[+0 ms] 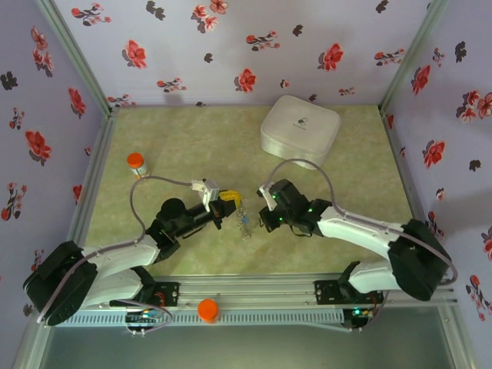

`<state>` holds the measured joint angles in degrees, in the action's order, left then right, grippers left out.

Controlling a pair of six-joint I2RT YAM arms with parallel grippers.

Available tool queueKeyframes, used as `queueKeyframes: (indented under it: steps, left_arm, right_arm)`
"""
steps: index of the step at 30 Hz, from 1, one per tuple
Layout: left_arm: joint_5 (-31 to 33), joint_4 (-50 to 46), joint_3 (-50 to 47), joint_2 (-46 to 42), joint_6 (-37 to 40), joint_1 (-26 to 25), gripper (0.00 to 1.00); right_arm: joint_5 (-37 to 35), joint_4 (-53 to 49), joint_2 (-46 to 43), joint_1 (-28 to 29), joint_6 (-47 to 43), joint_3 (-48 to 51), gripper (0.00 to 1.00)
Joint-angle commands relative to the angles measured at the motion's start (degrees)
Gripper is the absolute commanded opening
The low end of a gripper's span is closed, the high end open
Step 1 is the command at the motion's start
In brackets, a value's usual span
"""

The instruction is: Put the keys on the keyring

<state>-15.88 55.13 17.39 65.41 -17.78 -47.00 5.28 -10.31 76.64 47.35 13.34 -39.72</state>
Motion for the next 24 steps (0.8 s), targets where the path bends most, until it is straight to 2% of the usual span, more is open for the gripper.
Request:
queueKeyframes:
  steps: [1,5,10,12,17,24]
  left_arm:
    - [-0.9,6.7,0.0,-0.1,3.7,-0.4,0.00]
    - [-0.8,6.8,0.1,0.0,4.7,-0.3,0.00]
    - [-0.6,6.8,0.1,0.3,5.0,-0.3,0.00]
    - [-0.5,7.0,0.1,0.6,4.9,-0.4,0.00]
    - [-0.9,10.1,-1.8,2.1,3.8,-0.3,0.00]
    - [-3.4,16.1,-3.0,3.9,4.5,-0.4,0.00]
  right_arm:
    - [2.1,1.5,4.0,-1.3,9.0,-0.2,0.00]
    - [3.3,-1.3,8.6,-3.6,9.6,-3.0,0.00]
    - [1.6,-3.4,5.0,-4.8,7.2,-4.5,0.31]
    - [1.1,-3.8,1.8,-5.5,5.5,-4.6,0.38]
    - [6.1,-0.6,-7.3,-6.7,-2.8,-4.5,0.40]
    - [13.8,15.7,-18.1,-6.7,-10.8,1.7,0.40]
